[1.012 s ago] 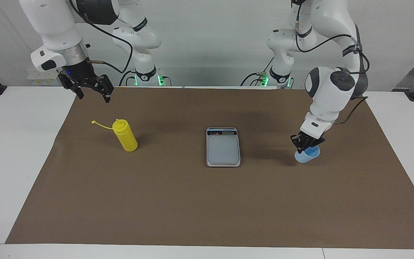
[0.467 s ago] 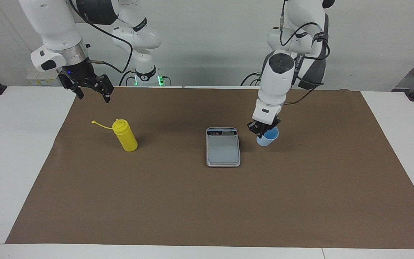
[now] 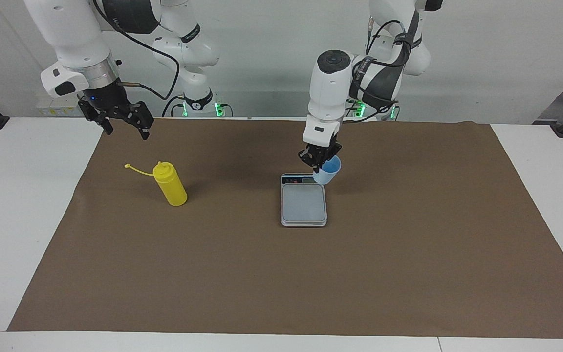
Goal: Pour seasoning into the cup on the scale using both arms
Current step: 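Carry the blue cup with the left gripper onto the scale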
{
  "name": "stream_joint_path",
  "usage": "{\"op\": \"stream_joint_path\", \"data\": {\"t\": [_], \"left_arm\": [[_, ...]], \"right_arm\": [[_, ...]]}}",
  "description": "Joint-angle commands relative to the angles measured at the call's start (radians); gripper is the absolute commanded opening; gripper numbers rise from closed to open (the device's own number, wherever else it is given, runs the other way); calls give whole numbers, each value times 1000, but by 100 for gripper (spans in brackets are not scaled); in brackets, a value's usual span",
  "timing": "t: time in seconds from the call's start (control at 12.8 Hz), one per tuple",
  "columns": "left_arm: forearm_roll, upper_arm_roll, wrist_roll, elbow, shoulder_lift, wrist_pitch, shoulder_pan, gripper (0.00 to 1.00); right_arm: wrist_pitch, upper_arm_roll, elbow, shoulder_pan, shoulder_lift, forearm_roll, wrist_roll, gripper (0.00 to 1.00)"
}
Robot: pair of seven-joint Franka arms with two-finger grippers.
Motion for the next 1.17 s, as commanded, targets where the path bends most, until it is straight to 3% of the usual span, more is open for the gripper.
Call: {"op": "stream_joint_path", "data": {"t": [0.0, 0.62, 1.09], "left_arm": [[9, 15, -15, 30, 30, 34, -16, 0], [52, 18, -52, 173, 210, 11, -55, 0], [76, 18, -70, 183, 225, 13, -78, 0]], "right_arm": [[0, 1, -25, -8, -24, 12, 5, 100], [8, 1, -28, -6, -24, 12, 1, 100], [34, 2, -57, -6, -33, 14, -51, 100]]}}
